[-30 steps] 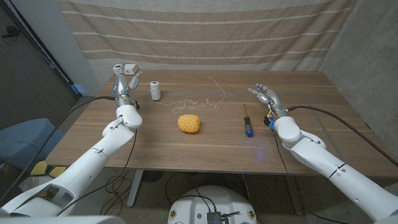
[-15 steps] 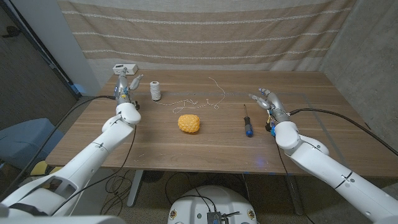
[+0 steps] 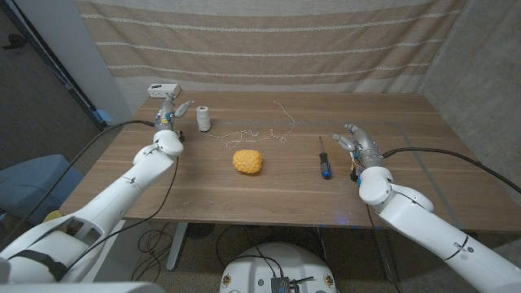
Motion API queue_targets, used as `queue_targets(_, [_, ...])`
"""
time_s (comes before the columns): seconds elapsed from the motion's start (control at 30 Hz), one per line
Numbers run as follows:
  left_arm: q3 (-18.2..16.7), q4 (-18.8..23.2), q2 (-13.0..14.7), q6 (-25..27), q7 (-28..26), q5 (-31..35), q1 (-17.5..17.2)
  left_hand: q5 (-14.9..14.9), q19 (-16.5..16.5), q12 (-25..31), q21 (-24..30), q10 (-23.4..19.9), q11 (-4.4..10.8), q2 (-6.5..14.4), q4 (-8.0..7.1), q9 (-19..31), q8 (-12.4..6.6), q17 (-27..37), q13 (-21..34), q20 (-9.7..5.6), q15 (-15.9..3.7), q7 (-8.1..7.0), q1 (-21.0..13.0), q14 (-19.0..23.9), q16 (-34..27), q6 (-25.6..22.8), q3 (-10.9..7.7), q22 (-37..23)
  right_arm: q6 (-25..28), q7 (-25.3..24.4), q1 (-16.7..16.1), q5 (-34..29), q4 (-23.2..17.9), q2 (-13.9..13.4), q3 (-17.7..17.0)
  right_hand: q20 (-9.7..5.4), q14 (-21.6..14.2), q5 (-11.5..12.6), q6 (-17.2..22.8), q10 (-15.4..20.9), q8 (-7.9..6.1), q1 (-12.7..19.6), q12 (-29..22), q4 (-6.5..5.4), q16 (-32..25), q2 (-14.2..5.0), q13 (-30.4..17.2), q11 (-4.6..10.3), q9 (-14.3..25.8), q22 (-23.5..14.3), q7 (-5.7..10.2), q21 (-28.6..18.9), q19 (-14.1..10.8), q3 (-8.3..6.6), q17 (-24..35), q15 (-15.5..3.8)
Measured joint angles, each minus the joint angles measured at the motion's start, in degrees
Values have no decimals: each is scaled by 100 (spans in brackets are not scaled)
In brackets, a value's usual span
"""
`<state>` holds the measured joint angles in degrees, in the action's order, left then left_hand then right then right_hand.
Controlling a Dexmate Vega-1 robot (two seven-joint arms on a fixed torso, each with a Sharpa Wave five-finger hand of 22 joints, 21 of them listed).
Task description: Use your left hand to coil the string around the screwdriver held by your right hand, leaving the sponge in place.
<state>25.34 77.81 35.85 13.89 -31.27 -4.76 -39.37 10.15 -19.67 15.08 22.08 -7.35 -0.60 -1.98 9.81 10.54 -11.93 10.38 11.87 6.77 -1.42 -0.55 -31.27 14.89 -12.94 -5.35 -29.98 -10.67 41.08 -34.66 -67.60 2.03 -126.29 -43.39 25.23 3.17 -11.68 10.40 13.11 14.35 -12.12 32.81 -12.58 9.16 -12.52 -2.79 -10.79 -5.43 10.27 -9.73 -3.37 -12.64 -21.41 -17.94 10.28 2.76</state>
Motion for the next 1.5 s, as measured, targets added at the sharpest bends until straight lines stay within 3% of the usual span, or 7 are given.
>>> queue_targets(0.23, [251, 60, 214, 214, 252, 177, 196, 25, -71, -90, 5, 80, 77, 11, -53, 16, 0, 42, 23, 69, 46, -805, -202, -46, 47, -40, 98, -4, 201, -79, -84, -22, -127, 14, 27, -31, 0, 0, 0, 0, 0, 0, 0, 0, 0, 0, 0, 0, 0, 0, 0, 0, -31, 0, 0, 0])
queue_targets(0.37, [405, 161, 354, 373, 422, 404, 310, 25, -230, -112, 5, 167, 64, 99, -77, 11, 28, 44, 27, 68, 53, -1014, -290, -55, 68, -8, 123, -15, 228, -108, -117, -34, -151, 26, 43, -31, 0, 21, 64, 0, 0, 0, 0, -24, 0, 0, 0, 0, 0, 0, -1, 0, -31, 24, 0, 0])
queue_targets(0.53, [537, 247, 470, 674, 738, 762, 412, 48, -514, -112, 104, 141, 108, 177, -101, 11, 53, 72, 54, 18, 0, -1043, -369, -1, 42, 22, 146, -15, 229, -132, -158, -43, -172, 32, 53, -31, -22, 23, 62, -1, 0, 0, 0, -24, 0, 0, 0, 0, 0, 0, 0, 0, -31, 24, 0, -22])
queue_targets(0.87, [1382, 439, 890, 1245, 2022, 1613, 1292, 48, -532, -178, 103, 299, 93, 143, -89, 12, 91, 83, 80, 0, 49, -1144, -462, -264, 134, 87, 315, -41, 125, -225, -282, -95, -250, 12, 33, -63, -21, 23, 62, -1, 0, 32, 0, -24, 0, 30, 1, 0, 0, 0, 0, 0, 2, 24, -1, -21])
queue_targets(1.13, [1517, 386, 903, 1327, 3075, 2210, 1457, 126, -572, -178, 103, 270, 122, -44, -70, 27, 91, 80, 107, 41, 50, -1180, -477, -325, 134, 63, 438, -41, 111, -241, -393, -114, -334, -10, -19, -63, -31, 23, 93, 30, 0, 31, 0, -40, 0, 30, 1, 31, 23, 0, 31, 0, 2, 40, -1, -32])
queue_targets(1.2, [2081, 98, 844, 1332, 3322, 2362, 2106, 133, -572, -178, 103, 267, 125, -66, -89, 27, 90, 80, 107, 41, 38, -1182, -456, -313, 134, 20, 457, -41, 56, -305, -419, -173, -348, -13, -33, -63, -41, 23, 93, 30, 0, 31, 0, -40, 0, 30, 0, 31, 28, 0, 31, 0, 2, 40, -1, -41])
queue_targets(1.5, [2574, -244, 654, 1341, 4202, 2907, 2625, 254, -730, -138, 126, 235, 93, -224, -63, 27, 66, 81, 129, 28, 56, -1140, -554, -295, 134, -44, 517, -41, -49, -348, -510, -241, -384, -26, -90, -124, -40, 23, 154, 70, 0, 31, 0, -40, 0, 30, 1, 30, 28, 0, 31, 46, 2, 39, -1, -41])
